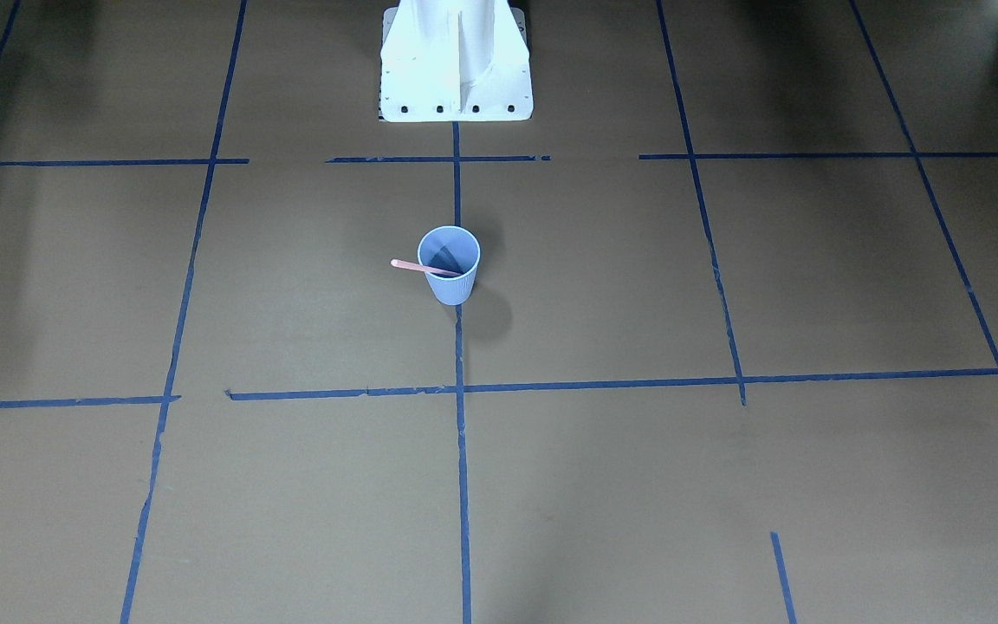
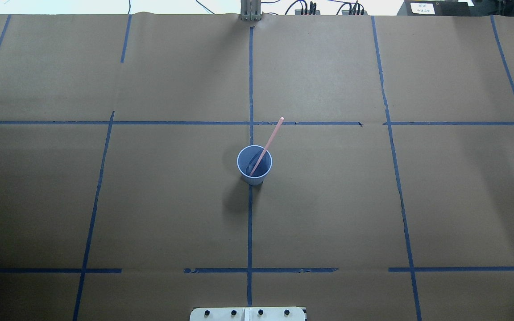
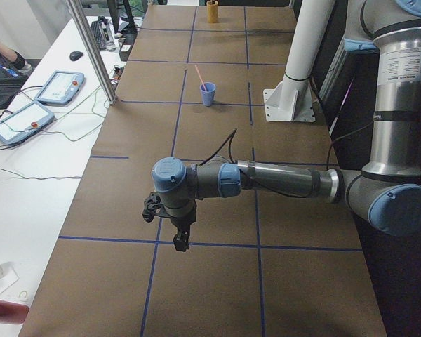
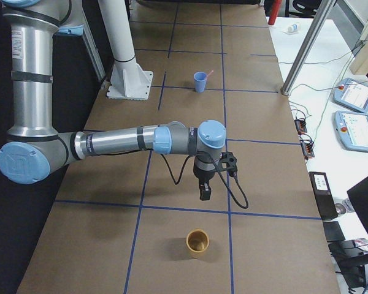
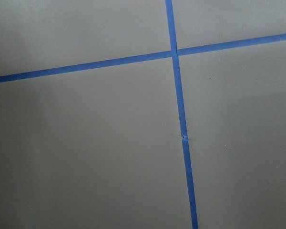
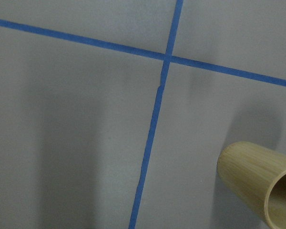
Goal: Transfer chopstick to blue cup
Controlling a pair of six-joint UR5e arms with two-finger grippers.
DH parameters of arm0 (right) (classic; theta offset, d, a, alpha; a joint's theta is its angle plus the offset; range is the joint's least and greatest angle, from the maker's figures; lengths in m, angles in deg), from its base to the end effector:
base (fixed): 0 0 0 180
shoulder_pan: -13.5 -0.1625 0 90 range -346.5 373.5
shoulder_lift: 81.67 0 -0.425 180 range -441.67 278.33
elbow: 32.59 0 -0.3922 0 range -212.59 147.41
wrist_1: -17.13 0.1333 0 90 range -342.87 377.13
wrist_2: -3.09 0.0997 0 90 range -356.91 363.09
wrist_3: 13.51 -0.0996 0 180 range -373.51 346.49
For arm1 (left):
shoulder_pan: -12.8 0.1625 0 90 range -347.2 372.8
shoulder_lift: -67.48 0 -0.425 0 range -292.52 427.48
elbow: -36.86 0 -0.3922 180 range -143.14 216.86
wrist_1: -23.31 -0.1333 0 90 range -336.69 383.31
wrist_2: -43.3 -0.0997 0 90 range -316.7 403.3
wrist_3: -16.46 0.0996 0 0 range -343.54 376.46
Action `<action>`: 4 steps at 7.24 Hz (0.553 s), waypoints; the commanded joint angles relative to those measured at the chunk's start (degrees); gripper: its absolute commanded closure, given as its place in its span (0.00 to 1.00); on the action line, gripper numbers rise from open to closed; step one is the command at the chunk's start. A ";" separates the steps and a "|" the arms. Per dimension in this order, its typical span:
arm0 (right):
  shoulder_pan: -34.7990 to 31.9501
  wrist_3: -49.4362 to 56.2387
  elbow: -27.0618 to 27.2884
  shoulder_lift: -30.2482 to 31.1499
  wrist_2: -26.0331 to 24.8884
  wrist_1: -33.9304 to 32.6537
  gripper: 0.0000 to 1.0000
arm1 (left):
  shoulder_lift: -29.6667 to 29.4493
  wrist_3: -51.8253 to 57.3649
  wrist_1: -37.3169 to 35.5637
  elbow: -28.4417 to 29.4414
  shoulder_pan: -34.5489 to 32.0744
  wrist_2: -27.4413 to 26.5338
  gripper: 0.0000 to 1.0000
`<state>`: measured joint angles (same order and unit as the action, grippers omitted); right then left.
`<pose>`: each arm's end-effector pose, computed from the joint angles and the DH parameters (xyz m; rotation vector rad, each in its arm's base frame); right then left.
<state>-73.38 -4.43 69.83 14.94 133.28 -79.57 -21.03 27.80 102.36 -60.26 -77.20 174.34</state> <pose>0.0450 -0.4429 0.6226 0.0216 -0.7025 -0.1987 -0.0679 -0.4716 0.6329 -0.0177 0.7218 0.1560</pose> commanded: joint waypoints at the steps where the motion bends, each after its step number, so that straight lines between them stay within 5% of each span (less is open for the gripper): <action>1: -0.92 0.24 -4.65 2.97 0.24 7.72 0.00 | 0.00 0.00 -0.04 -0.17 0.00 0.00 0.00; 4: -1.54 -0.11 -5.29 2.97 0.69 7.84 0.00 | 0.09 -0.09 -0.04 -0.09 0.00 0.00 0.00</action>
<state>-74.82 -4.40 64.86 17.86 133.93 -71.95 -21.01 27.74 102.32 -60.35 -77.20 174.35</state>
